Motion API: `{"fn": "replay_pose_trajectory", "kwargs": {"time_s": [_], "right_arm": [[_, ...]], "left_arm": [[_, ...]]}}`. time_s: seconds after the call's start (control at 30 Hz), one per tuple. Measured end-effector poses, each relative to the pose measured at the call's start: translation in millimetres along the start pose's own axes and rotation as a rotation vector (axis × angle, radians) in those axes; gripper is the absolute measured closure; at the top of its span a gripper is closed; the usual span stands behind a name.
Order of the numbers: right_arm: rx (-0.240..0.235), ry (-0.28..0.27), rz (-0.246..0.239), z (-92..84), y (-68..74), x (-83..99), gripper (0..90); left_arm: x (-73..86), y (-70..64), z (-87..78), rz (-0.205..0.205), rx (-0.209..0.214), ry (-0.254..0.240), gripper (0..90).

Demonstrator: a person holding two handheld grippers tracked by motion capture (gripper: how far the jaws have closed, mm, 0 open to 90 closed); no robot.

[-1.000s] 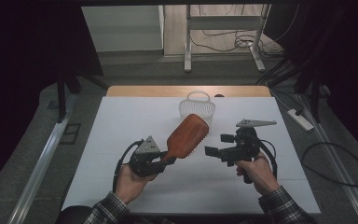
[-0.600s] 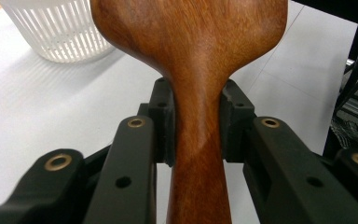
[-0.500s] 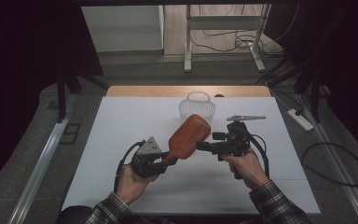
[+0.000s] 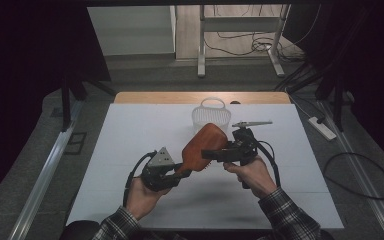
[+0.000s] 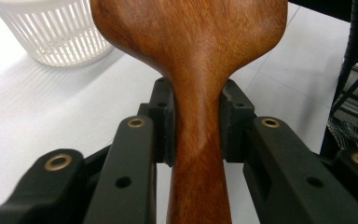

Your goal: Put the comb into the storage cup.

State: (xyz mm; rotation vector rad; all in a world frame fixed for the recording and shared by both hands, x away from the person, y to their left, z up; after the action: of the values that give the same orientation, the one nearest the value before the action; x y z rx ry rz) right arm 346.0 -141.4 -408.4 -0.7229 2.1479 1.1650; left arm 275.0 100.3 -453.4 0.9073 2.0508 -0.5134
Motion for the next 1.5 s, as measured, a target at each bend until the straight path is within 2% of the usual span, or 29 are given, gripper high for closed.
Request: {"fn": "replay_pose_trajectory", "kwargs": {"time_s": [0.13, 0.37, 0.43, 0.47, 0.53, 0.57, 0.67, 0.83, 0.93, 1.23, 1.5], "right_arm": [[-0.008, 0.002, 0.009, 5.3, -0.5, -1.8, 0.6], [-0.034, -0.009, 0.04, 8.7, -3.9, -3.5, 8.1], [-0.047, -0.015, 0.054, 9.0, -4.4, -3.9, 12.1], [-0.065, -0.023, 0.065, 9.0, -5.1, -4.3, 18.8], [-0.078, -0.031, 0.078, 8.7, -5.4, -4.6, 25.3], [-0.078, -0.031, 0.078, 8.7, -5.4, -4.6, 25.3], [-0.091, -0.037, 0.093, 8.1, -6.2, -5.0, 32.6], [-0.16, -0.068, 0.198, 4.3, -12.4, -4.8, 41.5], [-0.172, -0.061, 0.215, 3.9, -14.0, -4.1, 42.9], [-0.164, -0.047, 0.24, 4.4, -11.4, -2.7, 47.9], [-0.153, -0.047, 0.223, 4.7, -6.5, -1.8, 54.8]], "left_arm": [[-0.1, -1.3, 0.4, 0.004, -0.003, -0.001, 71.4], [-0.6, -2.1, 0.0, 0.008, -0.007, -0.009, 71.4], [-0.6, -2.3, 0.1, 0.008, -0.01, -0.009, 71.4], [-0.6, -2.6, 0.3, 0.009, -0.009, -0.008, 71.4], [-0.5, -3.1, 0.6, 0.011, -0.01, -0.006, 71.4], [-0.5, -3.1, 0.6, 0.011, -0.01, -0.006, 71.4], [-0.3, -3.3, 1.0, 0.011, -0.01, -0.007, 71.4], [0.9, -3.9, 2.8, 0.025, -0.012, 0.0, 71.3], [2.0, -4.7, 5.4, 0.034, -0.015, 0.014, 71.2], [2.9, -5.0, 9.2, 0.049, -0.02, 0.037, 71.1], [3.7, -5.3, 12.5, 0.063, -0.038, 0.05, 70.4]]}}
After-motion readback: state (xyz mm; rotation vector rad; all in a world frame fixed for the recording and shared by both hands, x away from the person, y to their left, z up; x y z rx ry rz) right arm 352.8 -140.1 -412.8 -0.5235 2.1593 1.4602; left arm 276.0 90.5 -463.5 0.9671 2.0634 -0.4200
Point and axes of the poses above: each handheld gripper's, and its own axes: z roughly forward along the jaws, x roughly out of its underside, y roughly to its left, the point moved 1 cm from there along z, roughly forward along the jaws, and after that the axes turned 6 degrees about -x, right-handed, at the moved point
